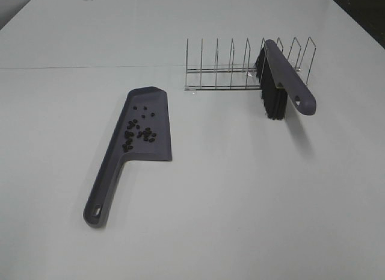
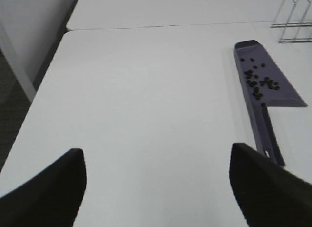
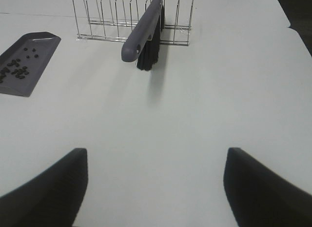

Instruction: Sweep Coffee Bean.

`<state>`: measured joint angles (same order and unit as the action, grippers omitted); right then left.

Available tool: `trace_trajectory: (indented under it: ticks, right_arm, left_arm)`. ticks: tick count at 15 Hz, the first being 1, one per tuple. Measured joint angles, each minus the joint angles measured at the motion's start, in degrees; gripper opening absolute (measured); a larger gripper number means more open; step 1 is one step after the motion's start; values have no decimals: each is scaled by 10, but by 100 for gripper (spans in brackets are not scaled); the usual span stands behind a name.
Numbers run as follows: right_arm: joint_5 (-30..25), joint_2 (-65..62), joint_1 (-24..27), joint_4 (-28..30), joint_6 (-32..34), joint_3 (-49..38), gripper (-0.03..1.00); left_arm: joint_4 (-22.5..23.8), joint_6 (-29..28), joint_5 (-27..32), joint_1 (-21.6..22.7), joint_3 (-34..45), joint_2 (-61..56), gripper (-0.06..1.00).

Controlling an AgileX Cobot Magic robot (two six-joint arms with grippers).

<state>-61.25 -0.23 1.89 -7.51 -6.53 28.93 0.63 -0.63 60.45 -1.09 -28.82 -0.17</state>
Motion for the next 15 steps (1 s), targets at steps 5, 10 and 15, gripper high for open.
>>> trace_trajectory:
  ticks: [5,10,15]
  right_arm:
    - [0,0,0,9,2,0,68]
    - [0,0,0,9,2,0,68]
    - [0,0,0,9,2,0,68]
  left_arm:
    - [-45,41,-3,0,0,0,76]
    - [-45,42,-6,0,0,0,76]
    - [-45,42,-7,0,0,0,76]
